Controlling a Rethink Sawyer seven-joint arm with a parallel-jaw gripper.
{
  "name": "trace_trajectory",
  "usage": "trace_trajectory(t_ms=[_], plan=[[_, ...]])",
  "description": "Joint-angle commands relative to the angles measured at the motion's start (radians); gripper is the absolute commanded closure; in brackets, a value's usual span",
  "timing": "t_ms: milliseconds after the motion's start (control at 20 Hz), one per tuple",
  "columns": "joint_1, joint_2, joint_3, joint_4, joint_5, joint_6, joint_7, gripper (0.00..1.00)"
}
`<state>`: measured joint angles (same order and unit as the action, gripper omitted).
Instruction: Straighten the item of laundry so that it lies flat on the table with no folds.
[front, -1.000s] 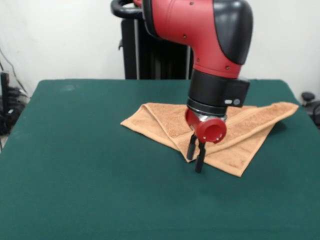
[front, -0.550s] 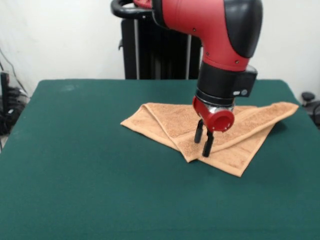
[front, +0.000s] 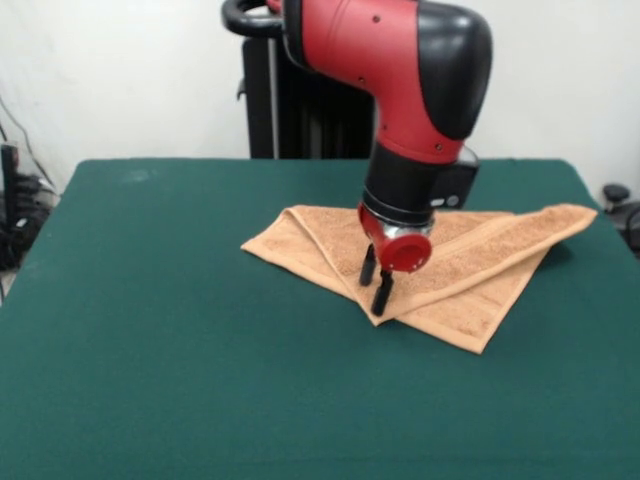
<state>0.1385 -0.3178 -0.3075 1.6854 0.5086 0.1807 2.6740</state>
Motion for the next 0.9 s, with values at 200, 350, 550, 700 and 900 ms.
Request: trace_trajectory(t_ms=[200, 350, 550, 700, 900], plan=[[-0.033, 0.054, 0.114, -0.018, -0.006, -0.035, 0.099, 0.0], [-0.048, 0.047, 0.14, -0.016, -0.009, -0.017, 0.086, 0.0], [-0.043, 0.038, 0.137, -0.01, 0.005, -0.005, 0.105, 0.0], [-0.045, 0.023, 0.134, 0.004, 0.003, -0.003, 0.106, 0.0], [-0.042, 0.022, 0.124, 0.006, 0.002, 0.0, 0.107, 0.0]])
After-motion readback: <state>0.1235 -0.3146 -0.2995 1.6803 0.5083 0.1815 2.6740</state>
